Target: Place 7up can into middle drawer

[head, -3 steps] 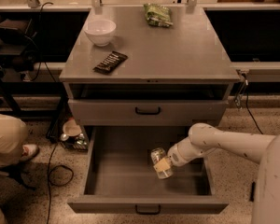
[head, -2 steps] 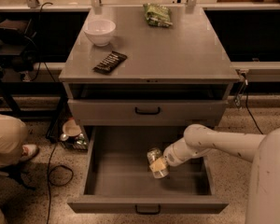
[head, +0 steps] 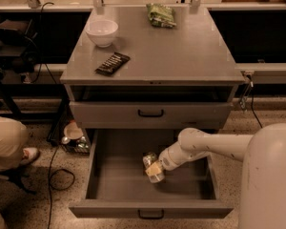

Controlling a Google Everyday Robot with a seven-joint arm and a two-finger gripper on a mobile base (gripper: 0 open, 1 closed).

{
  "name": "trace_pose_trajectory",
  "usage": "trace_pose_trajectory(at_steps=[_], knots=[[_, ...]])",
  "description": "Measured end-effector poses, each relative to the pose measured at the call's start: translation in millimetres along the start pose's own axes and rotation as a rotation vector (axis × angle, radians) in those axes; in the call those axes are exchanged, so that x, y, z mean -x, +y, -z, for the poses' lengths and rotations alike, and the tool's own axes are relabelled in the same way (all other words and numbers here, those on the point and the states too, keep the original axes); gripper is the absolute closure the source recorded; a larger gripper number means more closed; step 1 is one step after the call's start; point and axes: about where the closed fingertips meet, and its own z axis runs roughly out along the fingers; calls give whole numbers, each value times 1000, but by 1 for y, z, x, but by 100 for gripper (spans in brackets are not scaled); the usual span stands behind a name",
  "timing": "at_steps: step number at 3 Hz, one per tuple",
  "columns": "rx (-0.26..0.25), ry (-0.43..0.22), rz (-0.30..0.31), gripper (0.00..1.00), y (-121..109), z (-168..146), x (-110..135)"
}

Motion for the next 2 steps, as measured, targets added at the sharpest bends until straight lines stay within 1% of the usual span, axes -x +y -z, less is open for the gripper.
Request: trace_pose_trajectory(at_steps=[1,2], knots=[[4,-3,-15,90,-1,-7,3],[8,-11,-35,66,-3,-11,5]])
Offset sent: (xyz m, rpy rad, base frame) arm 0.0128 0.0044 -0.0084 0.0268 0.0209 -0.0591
